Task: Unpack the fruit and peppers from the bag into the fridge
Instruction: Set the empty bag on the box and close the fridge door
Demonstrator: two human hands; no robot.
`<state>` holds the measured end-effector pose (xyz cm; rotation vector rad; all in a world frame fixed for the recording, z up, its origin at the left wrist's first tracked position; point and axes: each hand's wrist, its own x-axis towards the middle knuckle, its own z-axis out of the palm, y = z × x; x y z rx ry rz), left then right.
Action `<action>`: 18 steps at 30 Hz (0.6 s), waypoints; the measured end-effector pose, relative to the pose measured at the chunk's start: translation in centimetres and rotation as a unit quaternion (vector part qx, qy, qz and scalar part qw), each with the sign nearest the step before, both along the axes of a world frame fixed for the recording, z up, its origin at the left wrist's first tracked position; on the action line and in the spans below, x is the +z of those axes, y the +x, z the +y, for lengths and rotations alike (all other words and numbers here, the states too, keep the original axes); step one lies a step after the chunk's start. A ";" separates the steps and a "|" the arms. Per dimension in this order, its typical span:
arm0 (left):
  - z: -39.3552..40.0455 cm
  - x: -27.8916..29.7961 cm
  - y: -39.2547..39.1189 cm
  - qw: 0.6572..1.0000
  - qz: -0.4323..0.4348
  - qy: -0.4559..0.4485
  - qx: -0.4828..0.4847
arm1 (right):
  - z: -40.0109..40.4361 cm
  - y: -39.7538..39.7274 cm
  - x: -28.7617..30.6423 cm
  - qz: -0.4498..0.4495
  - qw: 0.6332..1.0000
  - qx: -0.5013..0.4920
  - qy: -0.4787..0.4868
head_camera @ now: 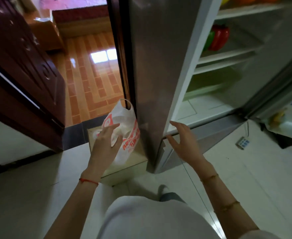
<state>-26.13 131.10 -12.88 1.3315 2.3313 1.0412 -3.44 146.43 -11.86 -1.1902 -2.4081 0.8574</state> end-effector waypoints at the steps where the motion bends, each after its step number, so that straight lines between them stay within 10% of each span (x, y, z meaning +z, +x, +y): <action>1: 0.2 0.3 0.8 1.000 0.010 -0.002 -0.016 | -0.3 1.3 0.1 -0.003 1.000 -0.018 -0.005; 18: 7.0 4.2 26.2 0.962 0.035 0.044 -0.267 | -7.0 30.5 2.0 0.003 0.966 -0.253 0.055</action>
